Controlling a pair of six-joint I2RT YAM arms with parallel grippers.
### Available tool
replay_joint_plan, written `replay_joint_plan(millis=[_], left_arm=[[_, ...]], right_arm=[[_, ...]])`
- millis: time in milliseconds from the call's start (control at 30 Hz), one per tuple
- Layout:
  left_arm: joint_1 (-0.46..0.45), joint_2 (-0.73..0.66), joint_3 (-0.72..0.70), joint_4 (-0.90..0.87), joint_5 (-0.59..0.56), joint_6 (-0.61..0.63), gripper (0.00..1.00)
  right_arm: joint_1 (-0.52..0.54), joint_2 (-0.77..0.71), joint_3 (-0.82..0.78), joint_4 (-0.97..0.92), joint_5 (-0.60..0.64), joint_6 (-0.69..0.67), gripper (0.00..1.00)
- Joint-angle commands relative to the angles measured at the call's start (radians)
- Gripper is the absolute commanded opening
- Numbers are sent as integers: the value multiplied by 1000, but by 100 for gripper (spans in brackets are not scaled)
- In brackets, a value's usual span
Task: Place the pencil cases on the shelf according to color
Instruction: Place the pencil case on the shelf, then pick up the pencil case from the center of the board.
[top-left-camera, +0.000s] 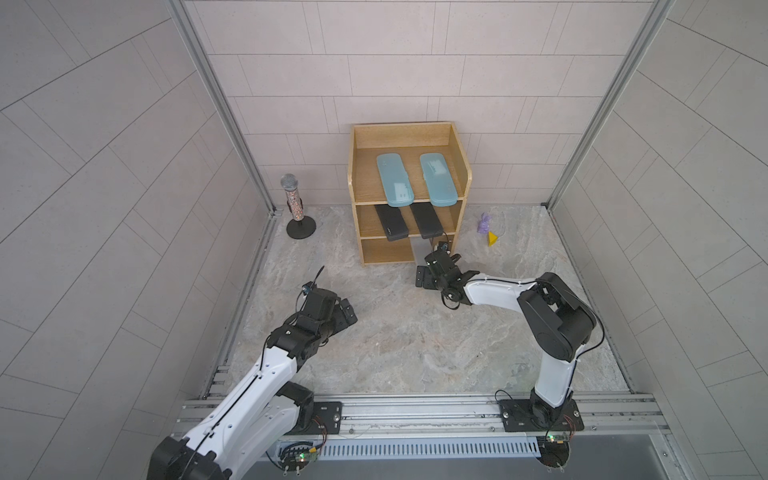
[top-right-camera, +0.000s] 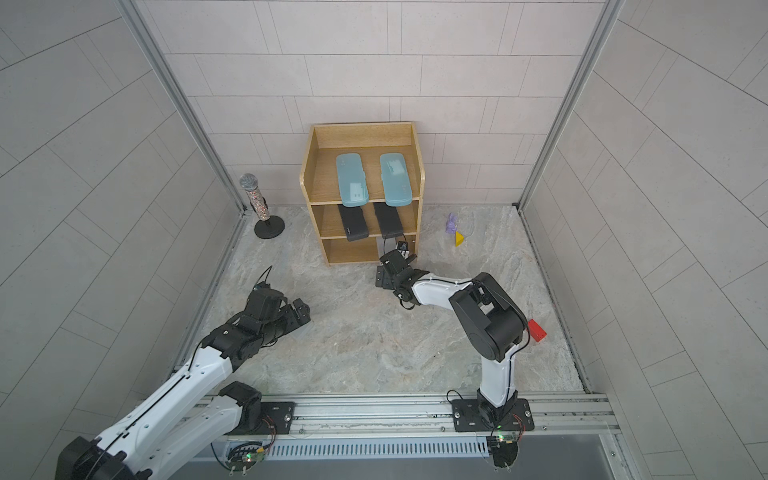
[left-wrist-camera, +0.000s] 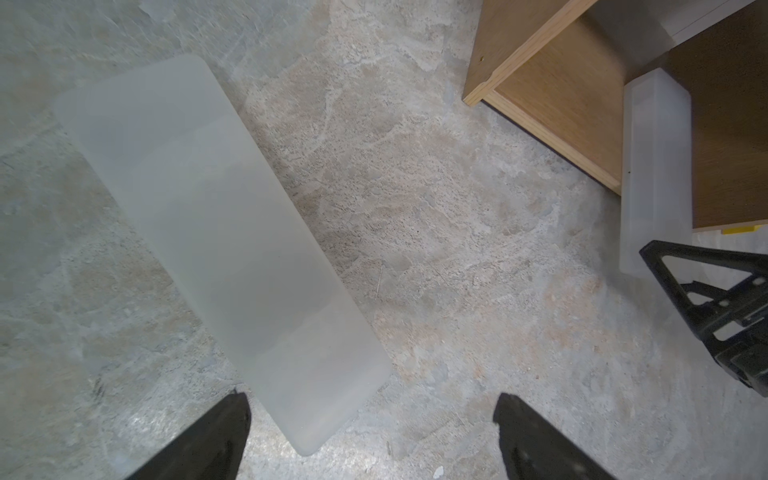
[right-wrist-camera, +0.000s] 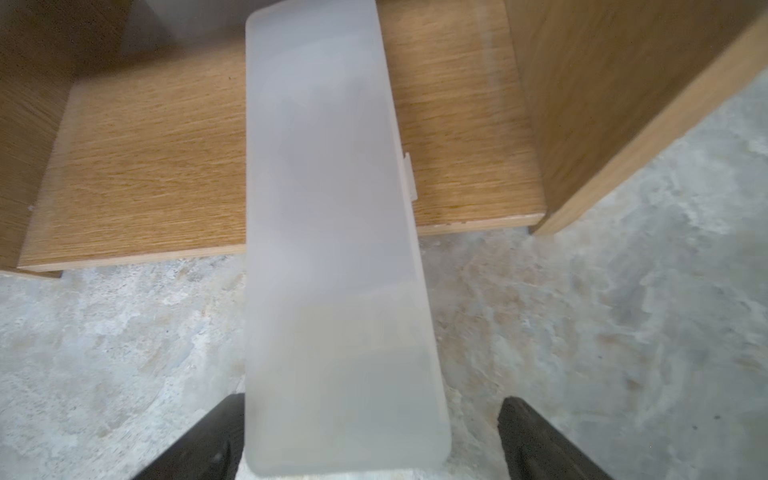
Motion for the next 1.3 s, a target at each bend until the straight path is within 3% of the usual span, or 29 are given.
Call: replay_joint_plan(millis=[0, 100, 233, 567, 900, 1067, 1267], left_arm=[[5, -31, -23, -31, -30, -55, 100], [4, -32, -32, 13, -18, -100, 100], [4, 46, 22, -19, -85, -59, 100], [4, 247, 89, -60, -205, -37, 100], [-4, 507, 145, 92, -70, -46, 100], [-92, 615, 193, 79, -51, -60, 100], [-279, 593, 139, 81, -88, -147, 100]], right_arm=[[13, -79, -48, 11, 12, 8, 98], [23, -126, -119, 36, -3, 21, 97], [39, -201, -209, 40, -24, 36, 97], [153, -529, -486, 2, -28, 40, 95], [211, -949, -736, -86, -52, 53, 96], [212, -1164, -775, -203, -52, 44, 97], [212, -1270, -752, -277, -35, 25, 97]])
